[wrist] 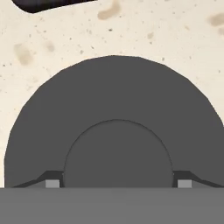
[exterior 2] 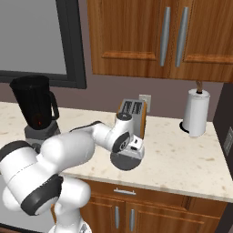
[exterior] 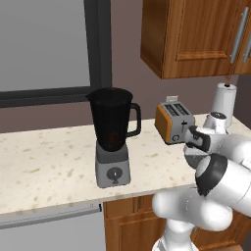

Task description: Open the blender lid, put the apple in the blender, close the lid, and start the blender.

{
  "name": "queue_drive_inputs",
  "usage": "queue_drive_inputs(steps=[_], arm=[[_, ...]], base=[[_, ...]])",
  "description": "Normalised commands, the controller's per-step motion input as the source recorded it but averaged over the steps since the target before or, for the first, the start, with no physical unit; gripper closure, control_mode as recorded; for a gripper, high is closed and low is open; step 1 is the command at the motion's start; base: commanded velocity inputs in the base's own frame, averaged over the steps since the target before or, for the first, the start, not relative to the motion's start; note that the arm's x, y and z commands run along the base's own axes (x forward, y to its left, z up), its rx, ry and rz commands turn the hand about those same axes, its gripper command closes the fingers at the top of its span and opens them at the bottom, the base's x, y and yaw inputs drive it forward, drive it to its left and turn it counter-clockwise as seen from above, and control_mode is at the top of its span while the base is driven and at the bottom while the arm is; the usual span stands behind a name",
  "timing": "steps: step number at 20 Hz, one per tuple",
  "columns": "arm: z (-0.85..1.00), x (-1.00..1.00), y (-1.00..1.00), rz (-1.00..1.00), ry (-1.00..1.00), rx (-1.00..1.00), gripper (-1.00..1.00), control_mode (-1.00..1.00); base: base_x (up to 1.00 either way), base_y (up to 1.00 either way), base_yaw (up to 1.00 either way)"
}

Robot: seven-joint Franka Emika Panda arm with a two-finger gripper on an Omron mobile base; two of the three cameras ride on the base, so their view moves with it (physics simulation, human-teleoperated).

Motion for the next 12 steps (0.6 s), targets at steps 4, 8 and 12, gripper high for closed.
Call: queue_drive_inputs(steps=[4,8,12], arm=[[0.86,-0.38,-0.01,0.0,-0.2,0.0,1.0,-1.0],[0.98,-0.29,0.0,0.0,-0.19,0.0,1.0,-1.0],[1.0,-0.21,0.09,0.0,-0.16,0.0,1.0,-1.0]], base=[[0.0,0.0,0.0],[0.0,0.0,0.0],[0.0,0.0,0.0]])
